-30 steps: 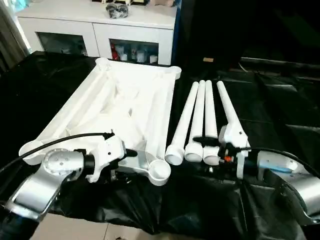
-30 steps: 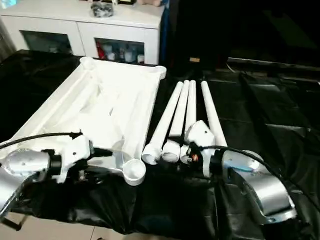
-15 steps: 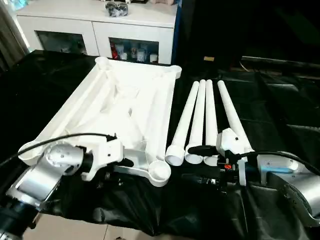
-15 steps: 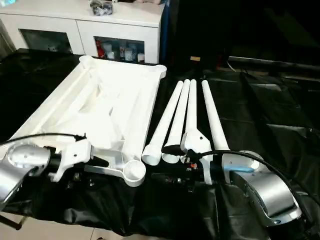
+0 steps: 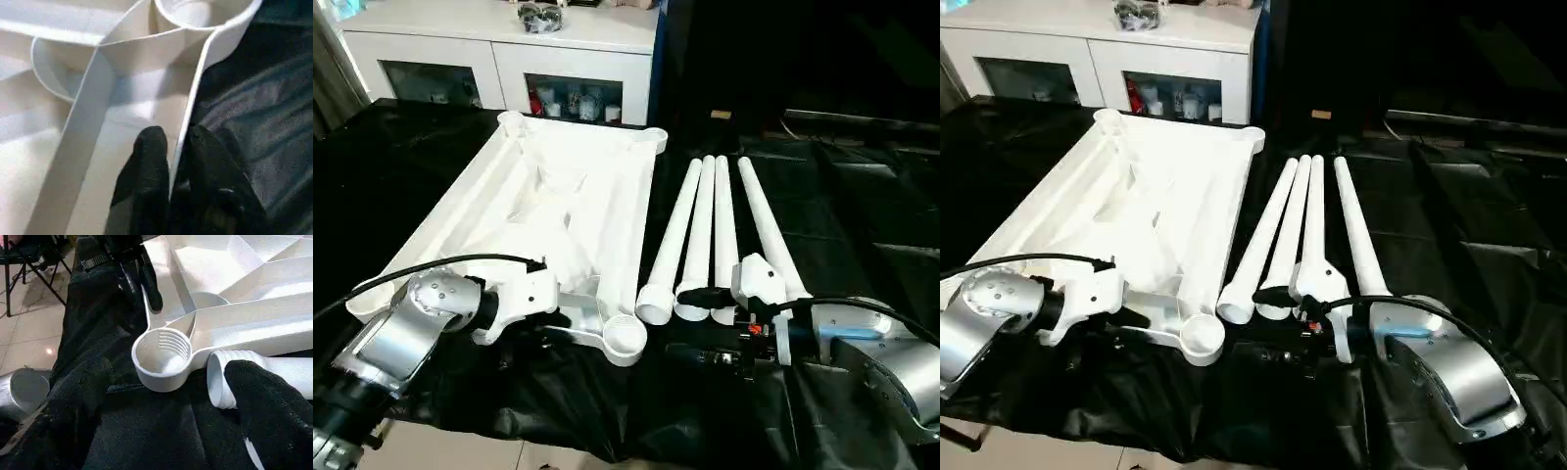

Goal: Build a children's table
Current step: Move table base

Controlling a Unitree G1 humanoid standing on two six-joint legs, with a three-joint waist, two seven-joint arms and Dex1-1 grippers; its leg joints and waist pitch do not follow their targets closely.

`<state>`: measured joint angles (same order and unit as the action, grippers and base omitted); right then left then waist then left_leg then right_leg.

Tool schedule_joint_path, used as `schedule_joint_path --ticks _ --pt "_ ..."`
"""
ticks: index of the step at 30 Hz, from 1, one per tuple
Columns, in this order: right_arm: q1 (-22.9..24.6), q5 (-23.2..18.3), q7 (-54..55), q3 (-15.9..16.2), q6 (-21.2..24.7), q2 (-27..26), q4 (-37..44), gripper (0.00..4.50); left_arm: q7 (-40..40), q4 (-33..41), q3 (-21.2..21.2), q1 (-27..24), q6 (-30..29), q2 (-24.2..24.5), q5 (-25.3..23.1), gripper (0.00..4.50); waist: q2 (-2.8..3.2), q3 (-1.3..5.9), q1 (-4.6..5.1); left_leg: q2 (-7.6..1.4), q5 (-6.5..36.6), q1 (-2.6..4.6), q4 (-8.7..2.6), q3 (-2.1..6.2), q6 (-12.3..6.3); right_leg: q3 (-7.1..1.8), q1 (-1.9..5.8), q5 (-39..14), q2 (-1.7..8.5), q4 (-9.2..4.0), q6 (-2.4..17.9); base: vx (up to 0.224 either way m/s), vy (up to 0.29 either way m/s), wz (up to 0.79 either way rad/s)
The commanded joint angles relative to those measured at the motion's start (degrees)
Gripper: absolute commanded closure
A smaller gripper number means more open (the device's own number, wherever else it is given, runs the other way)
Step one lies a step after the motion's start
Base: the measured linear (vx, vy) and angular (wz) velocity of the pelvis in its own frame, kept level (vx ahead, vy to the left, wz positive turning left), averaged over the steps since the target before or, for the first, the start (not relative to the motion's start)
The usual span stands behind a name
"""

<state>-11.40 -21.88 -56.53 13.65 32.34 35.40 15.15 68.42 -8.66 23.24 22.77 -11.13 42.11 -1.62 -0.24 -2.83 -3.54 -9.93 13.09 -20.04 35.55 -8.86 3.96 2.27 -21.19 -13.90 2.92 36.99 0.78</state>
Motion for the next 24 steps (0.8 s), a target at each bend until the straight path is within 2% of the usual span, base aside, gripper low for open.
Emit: schedule_joint_path --ticks 1,2,3,5,7,9,12,13,18,19,20,22,24 --pt "-0.78 0.61 0.08 0.06 -0.31 0.14 -0.03 0.34 -0.87 -1.59 1.16 0.30 -0.70 0.29 -1.98 3.92 0.58 2.79 -0.36 -3.24 6.37 0.05 -4.99 1.03 -0.77 -3.14 2.27 -2.79 5.27 -4.45 13.43 0.000 0.000 0.00" --pt "-0.77 0.61 0.09 0.07 -0.31 0.14 -0.02 0.34 -0.91 -1.62 1.15 0.33 -0.82 0.28 -2.00 4.06 0.48 2.75 -0.32 -3.25 6.52 0.00 -5.00 1.00 -0.69 -3.17 2.29 -2.98 5.30 -4.51 13.48 0.000 0.000 0.00" --pt "-0.71 0.60 0.18 0.10 -0.36 0.13 0.02 0.34 -0.57 -1.30 0.94 0.26 -1.59 0.29 -1.58 4.06 0.79 2.74 -0.35 -3.26 6.70 0.02 -5.02 1.06 -0.58 -3.15 2.27 -3.20 5.33 -4.47 13.55 0.000 0.000 0.00" --pt "-0.54 0.61 0.36 0.09 -0.44 0.08 0.12 0.34 -0.08 -0.35 0.46 -0.13 -3.05 0.41 -1.02 4.19 0.81 2.71 -0.14 -3.24 7.31 -0.01 -5.05 1.02 -0.28 -3.19 2.32 -3.75 5.31 -4.59 13.73 0.000 0.000 0.00" --pt "0.03 0.73 0.67 -0.11 -0.64 0.04 0.36 0.34 -0.13 4.38 -1.23 -2.46 -7.27 0.45 1.40 4.27 1.08 2.77 -0.10 -3.25 6.81 -0.03 -5.00 1.07 -0.26 -3.18 2.36 -3.05 5.37 -4.46 14.03 0.000 0.000 0.00" --pt "0.33 0.83 0.90 -0.22 -0.75 0.03 0.43 0.34 -1.26 8.23 -2.24 -4.50 -9.82 -0.01 2.81 4.42 1.07 2.82 0.12 -3.36 6.51 -0.10 -5.00 1.08 -0.26 -3.14 2.48 -1.62 5.40 -4.28 14.79 0.000 0.000 0.00" --pt "0.53 0.88 1.14 -0.35 -0.76 0.03 0.53 0.34 -3.49 12.13 -3.12 -6.64 -12.78 -0.96 3.50 4.46 1.06 2.79 0.30 -3.23 4.86 -0.25 -4.78 0.94 -1.49 -3.13 2.52 0.74 5.19 -4.28 15.44 0.000 0.000 0.00" --pt "0.62 0.88 1.28 -0.44 -0.77 0.03 0.58 0.34 -5.21 14.34 -3.53 -7.99 -14.80 -1.66 3.49 4.49 0.86 2.72 0.18 -3.17 4.82 -0.20 -4.74 0.85 -1.96 -3.09 2.47 -0.02 5.08 -4.42 15.34 0.000 0.000 0.00" --pt "0.50 1.25 1.34 -0.22 -1.32 -0.06 0.01 0.34 -10.21 18.68 -4.58 -11.17 -18.54 -4.16 2.43 4.49 0.90 2.37 0.05 -3.25 7.07 -0.09 -4.92 0.87 -1.83 -3.09 2.22 -5.53 5.04 -4.99 14.37 0.000 0.000 0.00" --pt "0.36 1.34 1.23 0.01 -1.55 -0.06 -0.20 0.34 -12.43 19.17 -5.06 -11.35 -19.44 -5.28 1.91 4.49 0.37 2.36 -0.17 -3.27 7.05 -0.09 -5.01 0.90 -1.87 -3.11 2.22 -7.24 5.09 -5.01 13.75 0.000 0.000 0.00" --pt "0.08 1.46 1.14 0.27 -1.75 -0.16 -0.50 0.34 -13.91 19.04 -5.34 -11.21 -19.48 -6.05 1.46 4.49 0.15 2.38 -0.17 -3.30 6.96 -0.02 -5.00 0.78 -1.93 -3.13 2.16 -7.48 5.08 -5.10 13.55 0.000 0.000 0.00" --pt "-0.27 1.57 1.11 0.53 -1.90 -0.34 -0.86 0.34 -14.94 18.65 -5.54 -10.97 -19.19 -6.59 1.14 4.49 0.33 2.41 -0.19 -3.23 6.17 -0.17 -4.91 0.82 -2.07 -3.16 2.15 -7.02 5.08 -5.09 13.18 0.000 0.000 0.00" --pt "-0.74 1.68 1.11 0.77 -1.94 -0.58 -1.23 0.34 -16.19 18.49 -5.65 -10.61 -19.97 -6.80 0.56 4.49 0.09 2.51 -0.09 -3.10 5.03 -0.35 -4.87 0.92 -2.46 -3.11 2.27 -5.89 5.07 -4.91 12.64 0.000 0.000 0.00"
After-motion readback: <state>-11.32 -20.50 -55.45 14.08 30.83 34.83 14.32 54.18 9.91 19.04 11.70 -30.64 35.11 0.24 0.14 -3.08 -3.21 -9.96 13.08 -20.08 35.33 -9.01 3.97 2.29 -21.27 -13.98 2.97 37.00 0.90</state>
